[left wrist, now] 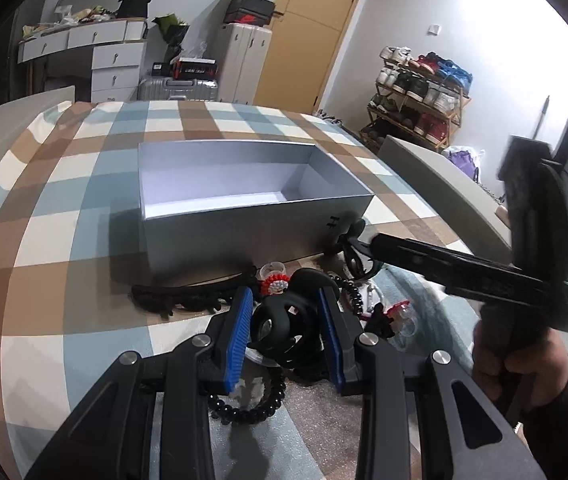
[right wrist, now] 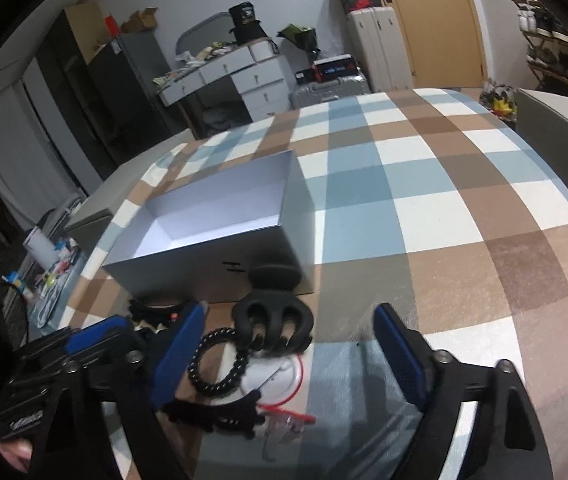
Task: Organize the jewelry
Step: 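Grasp a second black claw clip with the right tool, then carry the left tool's clip into the grey box and open while the right tool does likewise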
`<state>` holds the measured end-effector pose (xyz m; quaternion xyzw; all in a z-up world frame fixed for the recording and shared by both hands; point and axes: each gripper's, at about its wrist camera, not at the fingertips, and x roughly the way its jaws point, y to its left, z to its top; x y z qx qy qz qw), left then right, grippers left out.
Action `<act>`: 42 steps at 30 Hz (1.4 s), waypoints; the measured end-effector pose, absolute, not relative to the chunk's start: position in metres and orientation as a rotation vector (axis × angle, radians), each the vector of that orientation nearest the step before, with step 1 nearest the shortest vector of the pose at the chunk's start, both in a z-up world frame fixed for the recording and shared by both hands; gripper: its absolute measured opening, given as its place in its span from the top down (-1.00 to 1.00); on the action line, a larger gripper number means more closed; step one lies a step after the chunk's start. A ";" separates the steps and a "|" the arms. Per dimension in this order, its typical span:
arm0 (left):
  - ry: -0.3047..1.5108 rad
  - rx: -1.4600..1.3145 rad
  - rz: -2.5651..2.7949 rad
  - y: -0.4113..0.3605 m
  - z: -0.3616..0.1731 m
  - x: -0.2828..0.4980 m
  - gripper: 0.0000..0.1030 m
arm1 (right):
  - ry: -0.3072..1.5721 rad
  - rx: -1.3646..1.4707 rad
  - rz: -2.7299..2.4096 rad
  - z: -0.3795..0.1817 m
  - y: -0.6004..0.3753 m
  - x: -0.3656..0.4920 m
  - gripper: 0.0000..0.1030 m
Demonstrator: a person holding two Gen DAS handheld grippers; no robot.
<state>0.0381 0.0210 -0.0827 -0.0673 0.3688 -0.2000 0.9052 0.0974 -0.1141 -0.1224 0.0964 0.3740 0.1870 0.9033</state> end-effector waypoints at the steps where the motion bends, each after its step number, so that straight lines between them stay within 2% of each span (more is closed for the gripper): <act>1: 0.758 -0.142 -0.416 0.021 -0.082 0.038 0.47 | 0.785 0.206 0.387 -0.124 -0.114 0.101 -0.60; 5: 0.739 -0.143 -0.419 0.023 -0.077 0.036 0.47 | 0.823 0.226 0.406 -0.128 -0.112 0.107 -0.45; 10: 0.733 -0.153 -0.421 0.025 -0.073 0.036 0.47 | 0.846 0.220 0.430 -0.132 -0.106 0.108 -0.40; 14: 0.721 -0.152 -0.424 0.024 -0.069 0.033 0.47 | 0.863 0.217 0.448 -0.134 -0.103 0.109 0.05; 15: 0.718 -0.154 -0.425 0.025 -0.068 0.033 0.47 | 0.870 0.214 0.451 -0.135 -0.103 0.109 0.09; 23: 0.680 -0.157 -0.396 0.030 -0.054 0.024 0.47 | 0.845 0.276 0.468 -0.128 -0.117 0.100 0.09; 42: 0.584 -0.182 -0.313 0.047 -0.008 0.041 0.47 | 0.601 0.250 0.668 -0.040 -0.102 0.059 0.09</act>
